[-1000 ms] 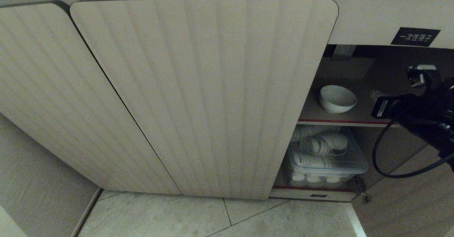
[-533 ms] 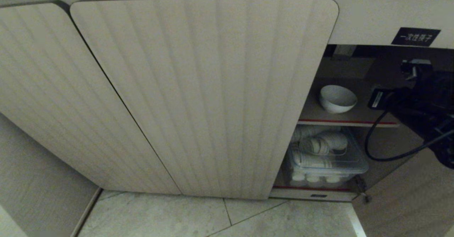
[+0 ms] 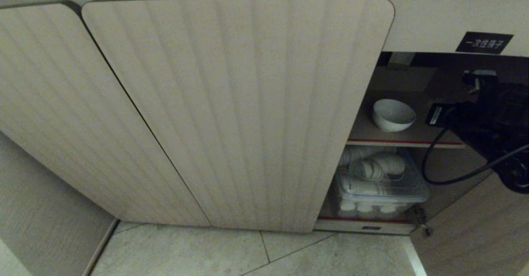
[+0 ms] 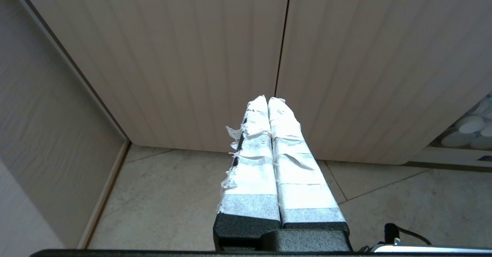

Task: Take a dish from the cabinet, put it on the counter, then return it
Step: Take the bowl from the cabinet

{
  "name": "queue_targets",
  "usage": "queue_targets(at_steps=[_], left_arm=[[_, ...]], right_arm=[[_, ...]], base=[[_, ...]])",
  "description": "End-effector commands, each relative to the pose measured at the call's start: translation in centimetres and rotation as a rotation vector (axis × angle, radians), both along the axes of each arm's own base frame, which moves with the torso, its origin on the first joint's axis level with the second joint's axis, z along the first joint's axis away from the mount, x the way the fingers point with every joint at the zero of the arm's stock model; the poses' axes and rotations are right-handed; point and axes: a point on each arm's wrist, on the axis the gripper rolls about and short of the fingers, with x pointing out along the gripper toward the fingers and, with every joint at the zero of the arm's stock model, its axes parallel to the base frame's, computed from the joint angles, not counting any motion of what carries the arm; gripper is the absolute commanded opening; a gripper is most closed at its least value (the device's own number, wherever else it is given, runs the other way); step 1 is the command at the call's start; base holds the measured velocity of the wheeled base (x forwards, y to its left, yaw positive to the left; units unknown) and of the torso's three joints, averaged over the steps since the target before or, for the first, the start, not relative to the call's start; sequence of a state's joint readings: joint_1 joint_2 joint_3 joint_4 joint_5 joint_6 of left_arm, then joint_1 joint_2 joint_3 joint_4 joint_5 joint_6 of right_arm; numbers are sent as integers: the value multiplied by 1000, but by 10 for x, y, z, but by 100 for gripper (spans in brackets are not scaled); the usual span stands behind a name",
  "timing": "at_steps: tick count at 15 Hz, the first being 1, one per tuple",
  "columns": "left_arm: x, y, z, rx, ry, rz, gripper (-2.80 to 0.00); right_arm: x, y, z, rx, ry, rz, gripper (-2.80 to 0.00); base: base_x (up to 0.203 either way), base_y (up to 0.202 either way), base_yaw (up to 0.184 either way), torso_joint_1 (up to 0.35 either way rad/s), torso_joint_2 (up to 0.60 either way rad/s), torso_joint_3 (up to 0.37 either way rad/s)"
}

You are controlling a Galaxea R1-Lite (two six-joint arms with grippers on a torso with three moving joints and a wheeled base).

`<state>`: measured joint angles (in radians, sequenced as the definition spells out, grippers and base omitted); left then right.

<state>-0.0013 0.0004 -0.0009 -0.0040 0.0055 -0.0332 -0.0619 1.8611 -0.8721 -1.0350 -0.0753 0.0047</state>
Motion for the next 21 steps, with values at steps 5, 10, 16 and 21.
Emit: queue_targets(at_steps=[5,10,16,21], left_arm=[[0,0,0,-1,0,0,-280],[0,0,0,-1,-2,0,-280],[0,0,0,-1,0,0,-280],[0,0,0,-1,0,0,-280]], right_arm=[[6,-1,-2,12,-16,-94,0],[5,-1,-1,15,-22,-98,0],[5,-1,-1,15,-34,-97,0],[6,-2,-2,19,-25,-95,0]], base=[[0,0,0,0,0,0],[0,0,0,0,0,0],[0,0,0,0,0,0],[0,0,0,0,0,0]])
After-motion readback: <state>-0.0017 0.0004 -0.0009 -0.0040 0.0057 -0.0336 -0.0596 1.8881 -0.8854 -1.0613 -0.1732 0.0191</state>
